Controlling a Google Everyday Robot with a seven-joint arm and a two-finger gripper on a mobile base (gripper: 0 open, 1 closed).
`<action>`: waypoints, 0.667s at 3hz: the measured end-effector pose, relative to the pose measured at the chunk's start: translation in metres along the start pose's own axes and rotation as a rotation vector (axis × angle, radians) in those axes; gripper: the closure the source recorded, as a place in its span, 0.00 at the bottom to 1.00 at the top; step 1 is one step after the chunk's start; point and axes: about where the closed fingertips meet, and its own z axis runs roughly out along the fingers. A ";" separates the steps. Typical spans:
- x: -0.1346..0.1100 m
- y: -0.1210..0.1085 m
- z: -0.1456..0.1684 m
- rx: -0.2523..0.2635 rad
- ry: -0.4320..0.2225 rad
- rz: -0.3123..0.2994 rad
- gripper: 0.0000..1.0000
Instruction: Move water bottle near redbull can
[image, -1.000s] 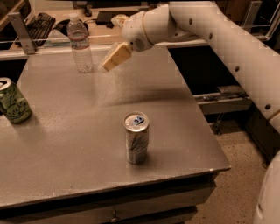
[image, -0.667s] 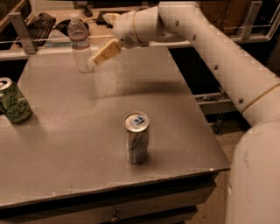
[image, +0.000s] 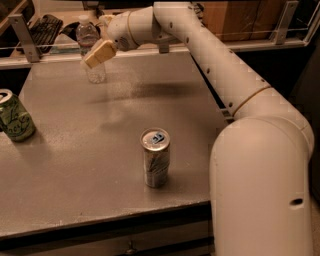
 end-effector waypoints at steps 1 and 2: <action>0.010 -0.006 0.024 -0.013 0.015 0.044 0.00; 0.021 -0.015 0.037 -0.003 0.011 0.085 0.16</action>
Offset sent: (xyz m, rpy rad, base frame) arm 0.0510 0.0243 -0.0370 0.0366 0.1184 -0.0679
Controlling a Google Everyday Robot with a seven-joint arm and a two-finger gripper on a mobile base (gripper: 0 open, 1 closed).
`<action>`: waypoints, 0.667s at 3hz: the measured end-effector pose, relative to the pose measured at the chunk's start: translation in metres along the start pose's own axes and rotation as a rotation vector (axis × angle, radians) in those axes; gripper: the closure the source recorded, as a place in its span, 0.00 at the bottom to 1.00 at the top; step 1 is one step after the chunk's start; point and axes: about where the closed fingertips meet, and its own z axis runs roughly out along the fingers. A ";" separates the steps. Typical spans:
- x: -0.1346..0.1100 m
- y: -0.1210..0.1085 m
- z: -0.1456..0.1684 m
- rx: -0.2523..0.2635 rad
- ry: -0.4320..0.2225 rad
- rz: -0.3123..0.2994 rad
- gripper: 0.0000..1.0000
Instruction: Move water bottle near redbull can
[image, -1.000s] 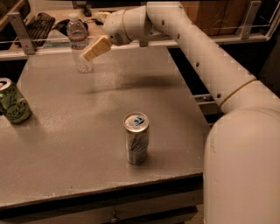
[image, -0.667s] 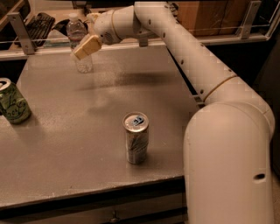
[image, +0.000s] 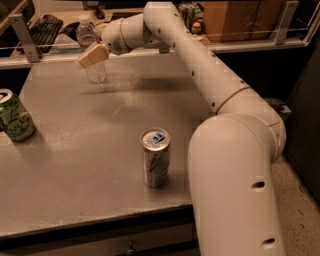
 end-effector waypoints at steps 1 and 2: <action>0.009 -0.011 -0.003 0.030 -0.010 0.030 0.40; 0.006 -0.004 -0.026 0.039 -0.054 0.034 0.63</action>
Offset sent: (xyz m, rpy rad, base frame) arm -0.0268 -0.0631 0.0120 0.1254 -0.0025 -0.0351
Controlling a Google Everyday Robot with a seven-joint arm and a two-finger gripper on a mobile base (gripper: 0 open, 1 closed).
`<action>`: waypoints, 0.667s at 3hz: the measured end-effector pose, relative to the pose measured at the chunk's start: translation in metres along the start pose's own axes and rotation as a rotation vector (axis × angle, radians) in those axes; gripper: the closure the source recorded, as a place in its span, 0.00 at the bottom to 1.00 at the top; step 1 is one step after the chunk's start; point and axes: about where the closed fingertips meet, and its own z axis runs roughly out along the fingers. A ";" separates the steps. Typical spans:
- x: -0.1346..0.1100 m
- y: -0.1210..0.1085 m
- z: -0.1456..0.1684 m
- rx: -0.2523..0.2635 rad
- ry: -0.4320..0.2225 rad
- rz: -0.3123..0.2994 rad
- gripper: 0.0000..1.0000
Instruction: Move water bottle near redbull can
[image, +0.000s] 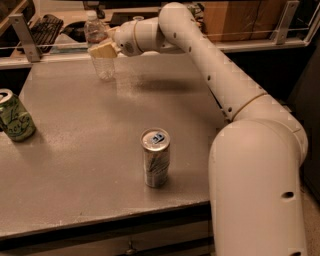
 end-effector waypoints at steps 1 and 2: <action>-0.017 0.054 -0.040 -0.085 -0.066 -0.042 0.94; -0.015 0.103 -0.077 -0.167 -0.060 -0.091 1.00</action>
Offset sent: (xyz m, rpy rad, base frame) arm -0.1902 -0.0831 0.0075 -0.0310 -0.0709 0.2930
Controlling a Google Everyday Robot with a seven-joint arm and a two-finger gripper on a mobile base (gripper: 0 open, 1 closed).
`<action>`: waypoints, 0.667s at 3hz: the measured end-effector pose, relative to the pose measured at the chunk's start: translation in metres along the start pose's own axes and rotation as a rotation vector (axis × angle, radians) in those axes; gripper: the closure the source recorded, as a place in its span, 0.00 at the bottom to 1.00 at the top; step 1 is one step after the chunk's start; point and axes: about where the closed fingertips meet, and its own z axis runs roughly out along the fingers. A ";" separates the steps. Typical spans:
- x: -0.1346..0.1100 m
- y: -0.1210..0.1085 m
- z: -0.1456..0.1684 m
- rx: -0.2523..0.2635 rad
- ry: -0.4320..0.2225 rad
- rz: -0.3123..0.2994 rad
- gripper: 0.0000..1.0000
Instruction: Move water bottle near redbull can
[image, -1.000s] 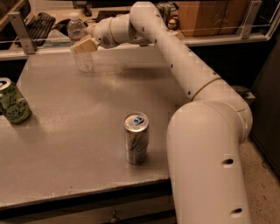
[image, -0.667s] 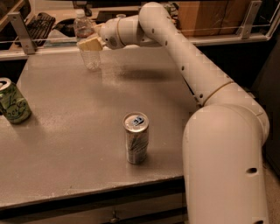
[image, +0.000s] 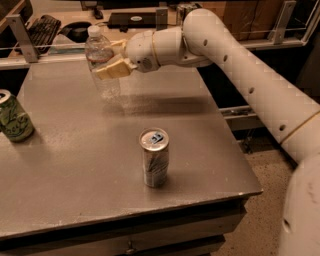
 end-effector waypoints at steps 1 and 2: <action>-0.006 0.046 -0.038 -0.065 0.010 -0.046 1.00; 0.000 0.095 -0.088 -0.109 0.028 -0.102 1.00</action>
Offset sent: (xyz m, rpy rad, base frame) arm -0.1380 -0.1285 -0.0044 -0.0947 -0.1128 0.1364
